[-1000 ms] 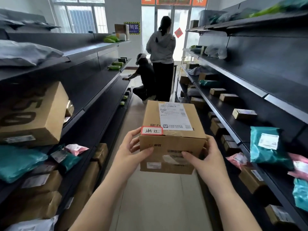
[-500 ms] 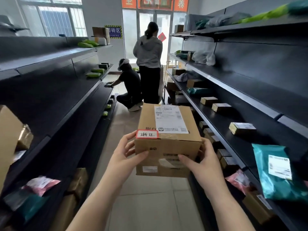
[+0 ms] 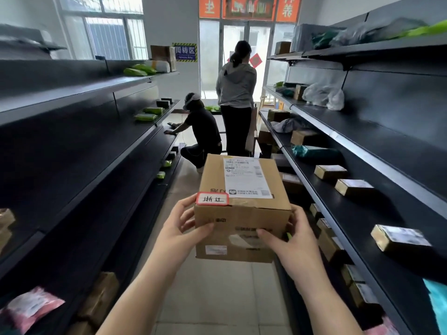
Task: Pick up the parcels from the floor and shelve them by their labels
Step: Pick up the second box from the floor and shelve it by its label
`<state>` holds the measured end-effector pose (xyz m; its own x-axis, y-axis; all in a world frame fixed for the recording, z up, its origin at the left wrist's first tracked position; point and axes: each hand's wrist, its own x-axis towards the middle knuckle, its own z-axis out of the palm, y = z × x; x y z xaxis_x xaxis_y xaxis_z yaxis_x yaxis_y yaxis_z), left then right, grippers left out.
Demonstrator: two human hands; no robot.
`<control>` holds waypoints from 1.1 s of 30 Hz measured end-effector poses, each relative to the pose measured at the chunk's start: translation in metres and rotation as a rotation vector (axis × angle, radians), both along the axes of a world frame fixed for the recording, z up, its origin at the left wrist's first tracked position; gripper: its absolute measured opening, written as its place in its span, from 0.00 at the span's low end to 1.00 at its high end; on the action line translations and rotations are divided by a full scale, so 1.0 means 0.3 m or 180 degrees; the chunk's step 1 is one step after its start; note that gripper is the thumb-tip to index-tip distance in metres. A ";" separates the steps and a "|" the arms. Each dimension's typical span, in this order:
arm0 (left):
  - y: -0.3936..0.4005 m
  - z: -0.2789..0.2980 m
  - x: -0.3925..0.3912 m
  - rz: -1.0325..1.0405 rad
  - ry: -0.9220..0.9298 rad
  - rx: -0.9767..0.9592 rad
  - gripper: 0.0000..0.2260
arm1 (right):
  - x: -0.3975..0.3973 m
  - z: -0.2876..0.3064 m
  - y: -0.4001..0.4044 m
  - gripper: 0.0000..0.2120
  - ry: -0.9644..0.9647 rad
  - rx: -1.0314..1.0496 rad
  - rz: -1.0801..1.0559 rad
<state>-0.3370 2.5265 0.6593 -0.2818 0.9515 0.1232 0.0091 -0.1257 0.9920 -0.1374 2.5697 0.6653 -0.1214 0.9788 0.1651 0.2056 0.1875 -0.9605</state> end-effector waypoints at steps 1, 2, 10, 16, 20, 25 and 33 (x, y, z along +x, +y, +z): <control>0.042 0.000 -0.006 0.0030 0.0006 -0.0018 0.26 | -0.005 0.002 0.043 0.29 -0.0009 -0.0007 0.0010; 0.084 -0.001 -0.012 0.0044 0.0007 -0.0023 0.26 | -0.012 0.001 0.086 0.30 -0.0008 -0.0010 0.0009; 0.394 -0.019 -0.056 0.0064 -0.0092 -0.0023 0.24 | -0.064 -0.003 0.387 0.28 -0.0019 0.0034 -0.0048; 0.673 -0.015 -0.128 -0.0133 -0.0111 0.0048 0.23 | -0.132 0.015 0.627 0.28 0.0044 0.0074 -0.0189; 0.882 0.009 -0.196 -0.0269 -0.0048 0.0076 0.23 | -0.195 0.037 0.804 0.28 0.0049 0.0111 -0.0337; 1.143 0.019 -0.265 -0.0546 -0.0069 0.0104 0.24 | -0.261 0.048 1.018 0.29 0.0091 0.0145 -0.0554; 1.477 0.035 -0.317 -0.0888 0.0022 0.0106 0.25 | -0.308 0.029 1.280 0.27 0.0109 0.0254 -0.0902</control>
<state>-0.4320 2.9694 0.6697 -0.0087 0.9876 0.1569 -0.0237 -0.1570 0.9873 -0.2296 2.9537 0.6739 0.1619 0.9566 0.2421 0.2284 0.2023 -0.9523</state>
